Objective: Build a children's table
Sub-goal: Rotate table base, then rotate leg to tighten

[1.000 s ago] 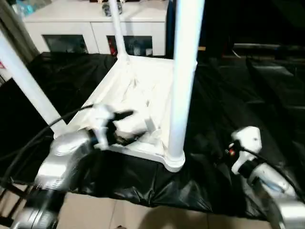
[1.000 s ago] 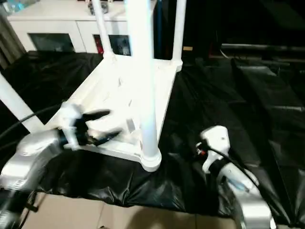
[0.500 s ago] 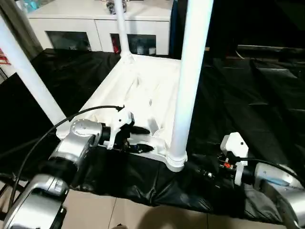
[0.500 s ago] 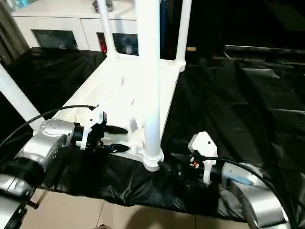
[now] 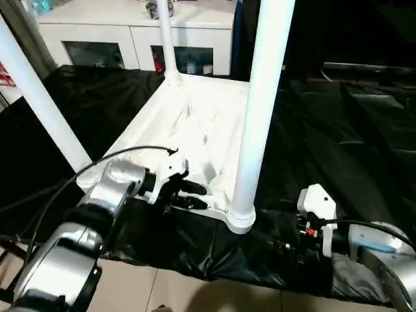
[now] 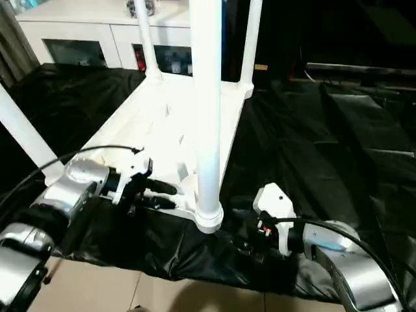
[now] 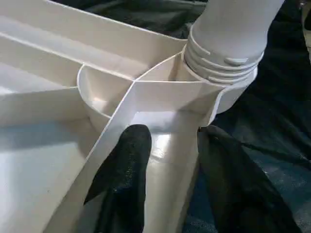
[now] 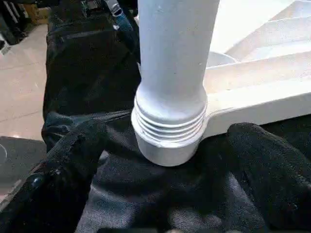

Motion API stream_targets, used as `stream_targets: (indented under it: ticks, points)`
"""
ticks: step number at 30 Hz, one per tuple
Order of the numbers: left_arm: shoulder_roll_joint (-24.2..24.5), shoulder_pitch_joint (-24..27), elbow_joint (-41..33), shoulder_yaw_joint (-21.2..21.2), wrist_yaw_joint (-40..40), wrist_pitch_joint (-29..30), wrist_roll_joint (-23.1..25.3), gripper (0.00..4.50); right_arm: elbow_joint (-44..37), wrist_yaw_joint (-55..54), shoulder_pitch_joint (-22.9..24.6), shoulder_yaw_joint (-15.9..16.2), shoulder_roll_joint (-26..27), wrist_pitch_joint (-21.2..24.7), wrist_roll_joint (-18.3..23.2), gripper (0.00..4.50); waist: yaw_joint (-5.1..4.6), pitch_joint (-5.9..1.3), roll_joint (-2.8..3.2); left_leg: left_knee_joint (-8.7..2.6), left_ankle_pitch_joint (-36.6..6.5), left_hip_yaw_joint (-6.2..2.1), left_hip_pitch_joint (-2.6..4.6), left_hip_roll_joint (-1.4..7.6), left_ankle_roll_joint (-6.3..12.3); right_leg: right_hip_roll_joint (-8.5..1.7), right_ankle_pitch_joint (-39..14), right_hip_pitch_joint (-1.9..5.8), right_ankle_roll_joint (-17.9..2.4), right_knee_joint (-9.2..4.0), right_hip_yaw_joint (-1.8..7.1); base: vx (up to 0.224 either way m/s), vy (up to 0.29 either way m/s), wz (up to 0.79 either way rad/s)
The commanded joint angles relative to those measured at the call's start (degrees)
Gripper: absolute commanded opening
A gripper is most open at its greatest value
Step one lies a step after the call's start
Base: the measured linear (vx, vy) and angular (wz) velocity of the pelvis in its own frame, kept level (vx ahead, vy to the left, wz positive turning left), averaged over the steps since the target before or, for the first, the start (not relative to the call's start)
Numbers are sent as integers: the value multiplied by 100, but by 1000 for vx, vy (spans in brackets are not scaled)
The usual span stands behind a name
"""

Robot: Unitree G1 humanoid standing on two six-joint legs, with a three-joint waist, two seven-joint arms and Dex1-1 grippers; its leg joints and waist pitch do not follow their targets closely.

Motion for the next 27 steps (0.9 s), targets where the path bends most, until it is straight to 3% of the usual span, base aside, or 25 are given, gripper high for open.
stream_targets:
  ticks: [1,3,4,9,18,23,27]
  points:
    - [19,-138,198,-77,-93,-161,180,152,-73,-15,-48,98,-47,22,-75,450,31,-345,-112,-329,-656,-29,9,108,392,-433,-738,357,-1002,-423,261,0,0,0]
    - [22,-148,227,-85,-95,-191,203,142,-72,-17,-45,103,-48,20,-79,450,34,-342,-114,-331,-684,-29,13,112,384,-438,-778,357,-998,-428,263,0,0,0]
    - [27,-182,297,-94,-109,-230,243,133,-67,-17,-45,108,-52,15,-84,450,37,-343,-76,-329,-691,-33,19,114,374,-441,-780,350,-1013,-424,263,0,0,0]
    - [66,-287,470,-191,-352,-318,342,87,-63,6,-43,103,-60,30,-88,450,34,-330,-106,-344,-806,-32,24,118,334,-449,-1015,357,-983,-456,263,0,0,0]
    - [-27,-423,668,-180,-910,-232,371,21,1,53,-100,121,-98,14,-105,450,41,-345,-105,-338,-677,-35,17,124,383,-447,-692,371,-1108,-417,261,0,0,0]
    - [-34,-484,760,-206,-778,-338,472,5,58,57,-131,126,-110,-30,-144,450,42,-339,-106,-336,-684,-33,20,124,403,-448,-637,372,-1150,-417,260,0,0,0]
    - [-12,-475,854,-283,-608,-576,657,5,59,50,-133,130,-108,-41,-158,450,43,-319,-98,-349,-857,-30,32,123,354,-452,-1004,363,-1073,-469,255,0,0,0]
